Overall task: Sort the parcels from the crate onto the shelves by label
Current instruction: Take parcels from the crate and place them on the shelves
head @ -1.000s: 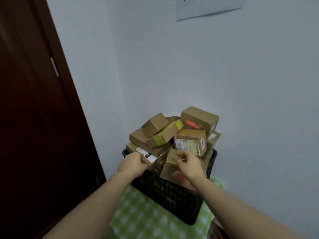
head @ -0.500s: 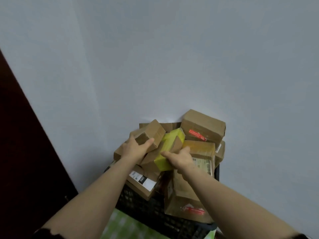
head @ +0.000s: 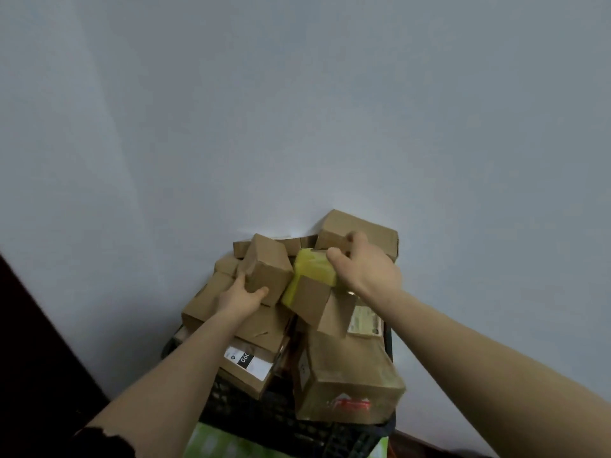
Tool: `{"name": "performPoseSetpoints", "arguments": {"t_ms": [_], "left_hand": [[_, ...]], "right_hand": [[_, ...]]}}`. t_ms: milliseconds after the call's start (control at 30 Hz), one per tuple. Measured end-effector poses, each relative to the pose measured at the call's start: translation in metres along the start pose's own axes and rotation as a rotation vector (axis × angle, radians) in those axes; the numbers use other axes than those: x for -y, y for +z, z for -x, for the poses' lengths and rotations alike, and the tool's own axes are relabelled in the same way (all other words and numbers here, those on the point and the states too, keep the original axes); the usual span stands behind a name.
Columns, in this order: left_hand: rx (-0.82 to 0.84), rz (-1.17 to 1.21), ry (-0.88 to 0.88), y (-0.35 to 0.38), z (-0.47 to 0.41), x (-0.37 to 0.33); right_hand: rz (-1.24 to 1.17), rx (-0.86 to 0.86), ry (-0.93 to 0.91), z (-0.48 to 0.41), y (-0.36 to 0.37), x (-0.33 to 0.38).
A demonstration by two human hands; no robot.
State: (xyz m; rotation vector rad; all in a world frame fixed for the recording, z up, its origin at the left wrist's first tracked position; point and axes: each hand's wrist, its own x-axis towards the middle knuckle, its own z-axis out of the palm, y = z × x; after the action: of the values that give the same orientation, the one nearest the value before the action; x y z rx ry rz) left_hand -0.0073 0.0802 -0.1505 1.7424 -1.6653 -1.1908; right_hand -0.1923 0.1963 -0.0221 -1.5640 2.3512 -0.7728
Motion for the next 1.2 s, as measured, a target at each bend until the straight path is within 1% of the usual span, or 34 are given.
{"name": "performPoseSetpoints", "arguments": {"t_ms": [133,300,367,500,567,667,767,833,900,967,1000,1100,1133,1200], "left_hand": [[0.05,-0.044,0.029,0.007,0.017,-0.009],[0.044,-0.032,0.035,0.012,0.028,-0.01],[0.005,-0.004,0.033,0.014,0.035,-0.013],[-0.164,0.021,0.082,0.024,0.076,-0.035],[-0.215,-0.031,0.194,0.032,0.105,-0.047],[-0.316,-0.295,0.408,0.045,0.151,-0.061],[-0.431,-0.484,0.517,0.059,0.192,-0.062],[-0.536,-0.496,0.54,0.061,0.218,-0.056],[-0.604,-0.407,0.435,0.056,0.246,-0.048],[-0.624,-0.217,0.274,0.049,0.275,-0.04],[-0.618,-0.08,0.22,0.044,0.29,-0.037],[-0.573,0.335,0.134,0.029,0.339,-0.029],[-0.559,0.419,0.105,0.024,0.355,-0.029],[-0.562,0.514,0.071,0.015,0.384,-0.027]], "right_hand": [[-0.018,-0.09,0.0,0.002,-0.021,-0.012],[-0.125,-0.167,0.001,0.006,-0.041,-0.034],[-0.184,-0.187,-0.011,0.007,-0.047,-0.043],[-0.406,-0.192,-0.038,0.01,-0.058,-0.063],[-0.557,-0.155,-0.047,0.01,-0.059,-0.075],[-0.735,-0.033,-0.01,0.015,-0.061,-0.087],[-0.839,0.163,0.077,0.029,-0.065,-0.092],[-0.938,0.331,0.121,0.043,-0.066,-0.094],[-1.053,0.508,0.137,0.056,-0.065,-0.091],[-1.124,0.637,0.135,0.068,-0.063,-0.084],[-1.102,0.675,0.107,0.075,-0.06,-0.078],[-0.918,0.74,-0.088,0.104,-0.044,-0.06],[-0.893,0.79,-0.132,0.116,-0.039,-0.055],[-0.915,0.965,-0.189,0.142,-0.034,-0.044]]}}
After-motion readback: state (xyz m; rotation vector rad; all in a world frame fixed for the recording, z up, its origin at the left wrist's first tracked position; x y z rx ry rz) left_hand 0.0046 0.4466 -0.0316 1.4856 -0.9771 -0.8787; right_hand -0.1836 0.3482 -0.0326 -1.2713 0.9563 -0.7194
